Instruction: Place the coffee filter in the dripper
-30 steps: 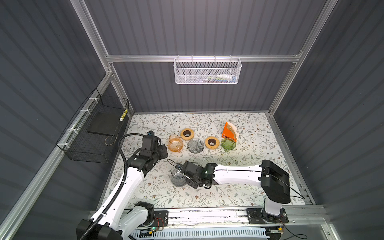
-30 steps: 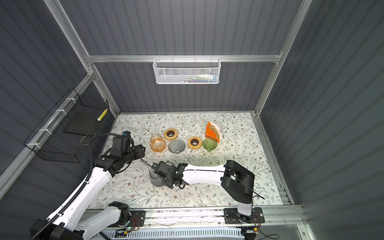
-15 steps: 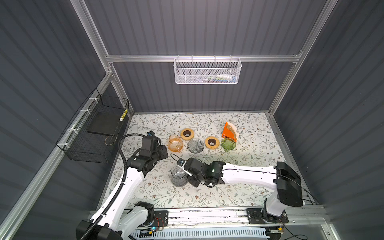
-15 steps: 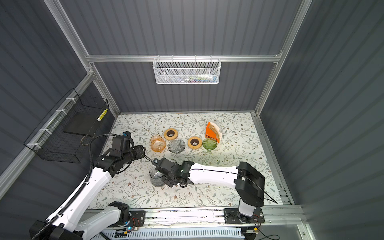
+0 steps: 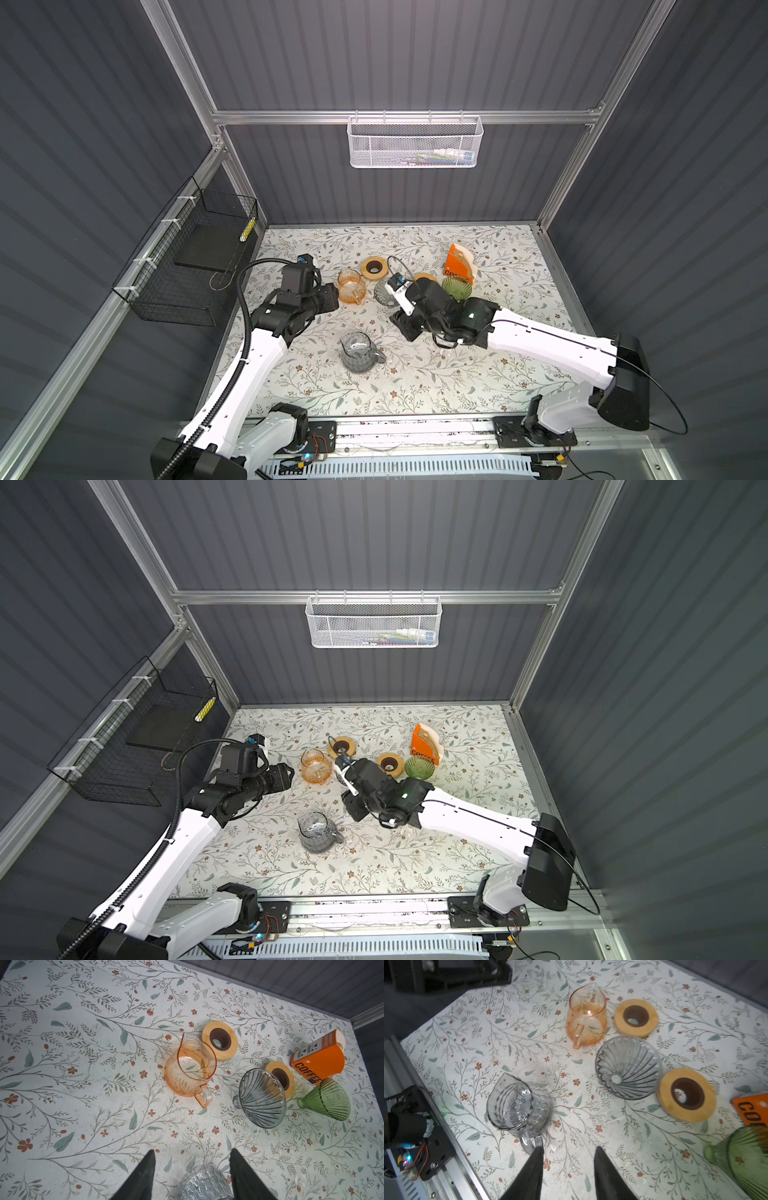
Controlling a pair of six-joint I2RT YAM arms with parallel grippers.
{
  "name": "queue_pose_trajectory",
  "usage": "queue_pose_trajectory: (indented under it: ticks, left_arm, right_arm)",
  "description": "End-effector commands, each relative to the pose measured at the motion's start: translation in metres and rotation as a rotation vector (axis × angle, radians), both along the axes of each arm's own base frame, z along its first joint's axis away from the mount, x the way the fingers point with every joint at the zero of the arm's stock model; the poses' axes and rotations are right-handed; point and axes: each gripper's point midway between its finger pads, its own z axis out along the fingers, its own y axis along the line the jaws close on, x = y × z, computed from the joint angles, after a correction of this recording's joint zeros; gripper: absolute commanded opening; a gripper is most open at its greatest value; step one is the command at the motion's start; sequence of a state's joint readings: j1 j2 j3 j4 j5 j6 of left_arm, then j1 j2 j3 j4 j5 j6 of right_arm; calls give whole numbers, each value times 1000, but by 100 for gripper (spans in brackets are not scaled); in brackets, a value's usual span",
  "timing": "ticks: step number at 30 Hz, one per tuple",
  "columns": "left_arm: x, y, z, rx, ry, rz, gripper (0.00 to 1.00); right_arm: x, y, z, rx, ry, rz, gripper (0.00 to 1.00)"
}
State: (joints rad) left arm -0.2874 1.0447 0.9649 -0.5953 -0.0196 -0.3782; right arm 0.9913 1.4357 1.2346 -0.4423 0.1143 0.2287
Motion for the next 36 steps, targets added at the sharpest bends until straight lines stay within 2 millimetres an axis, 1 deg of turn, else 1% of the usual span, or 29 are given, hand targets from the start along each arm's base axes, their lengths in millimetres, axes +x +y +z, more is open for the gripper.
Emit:
queue_pose_trajectory:
  ticks: [1, 4, 7, 10, 13, 15, 17, 21, 25, 30, 36]
  left_arm:
    - [3, -15, 11, -55, -11, -50, 58]
    - [5, -21, 14, -79, -3, -70, 59]
    - [7, -32, 17, -126, 6, -104, 59]
    - [7, -42, 23, -174, 13, -138, 59]
    - [7, -44, 26, -188, 15, -143, 59]
    - [6, -43, 28, -182, 18, -143, 59]
    - [6, -41, 29, -167, 23, -141, 60]
    - [9, -36, 30, -144, 12, -116, 61]
    - [15, -37, 29, -150, 10, -107, 62]
    - [22, -44, 27, -169, 31, -119, 61]
    - [28, -46, 29, -174, 17, -121, 61]
  right_arm:
    - [18, -23, 1, 20, 54, -70, 42]
    - [40, -42, 1, 1, 76, -134, 41]
    - [62, -55, -2, -3, 117, -205, 41]
    - [82, -66, -12, -6, 172, -267, 45]
    - [99, -71, -23, -25, 211, -309, 46]
    - [108, -71, -29, -32, 229, -317, 47]
    - [118, -74, -39, -45, 245, -349, 51]
    - [136, -76, -58, -56, 288, -382, 51]
    - [150, -78, -72, -84, 309, -416, 54]
    - [163, -74, -85, -79, 342, -443, 54]
    - [175, -72, -98, -95, 363, -483, 58]
